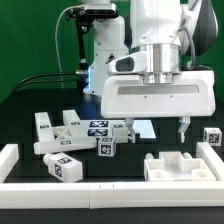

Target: Assemble chair

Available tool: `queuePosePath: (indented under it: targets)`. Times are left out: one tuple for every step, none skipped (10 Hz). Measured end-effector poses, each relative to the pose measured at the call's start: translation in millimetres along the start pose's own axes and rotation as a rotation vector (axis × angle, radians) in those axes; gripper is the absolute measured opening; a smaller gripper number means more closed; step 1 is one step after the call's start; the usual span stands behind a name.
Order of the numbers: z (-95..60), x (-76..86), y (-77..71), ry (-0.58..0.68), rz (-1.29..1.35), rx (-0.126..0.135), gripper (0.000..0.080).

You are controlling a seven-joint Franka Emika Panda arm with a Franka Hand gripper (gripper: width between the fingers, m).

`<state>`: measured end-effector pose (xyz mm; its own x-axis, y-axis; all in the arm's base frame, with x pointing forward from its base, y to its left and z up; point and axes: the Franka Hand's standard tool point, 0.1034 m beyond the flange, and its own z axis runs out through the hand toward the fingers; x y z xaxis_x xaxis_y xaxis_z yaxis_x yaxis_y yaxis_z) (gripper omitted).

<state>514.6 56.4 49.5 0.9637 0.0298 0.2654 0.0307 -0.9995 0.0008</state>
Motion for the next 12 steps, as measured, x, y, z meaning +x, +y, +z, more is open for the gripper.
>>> queuePosePath:
  targets:
    - [-11.9,9.0,5.9,-0.031,-0.002,0.010,0.0647]
    - [-19.5,19.4,15.0,-0.064,-0.026,0.017,0.0647]
    - [-23.9,33.9,23.8,-0.083,-0.038,0.024,0.0649]
    - [-26.2,40.0,23.4,-0.070,-0.027,0.024,0.0649]
    - [-24.6,37.5,23.6,-0.075,-0.027,0.023,0.0649]
    - [-24.4,37.2,24.0,-0.076,-0.026,0.023,0.0649]
    - [-23.6,36.1,29.3,-0.082,-0.064,0.023,0.0649]
    - [-20.0,32.6,58.3,-0.119,-0.152,0.025,0.0649]
    - [-15.2,33.3,85.9,-0.148,-0.146,0.026,0.0649]
    - [-6.1,32.9,104.6,-0.157,-0.159,0.020,0.0649]
    - [2.6,30.0,118.2,-0.168,-0.171,0.016,0.0649]
    - [4.1,30.8,123.3,-0.175,-0.161,0.018,0.0649]
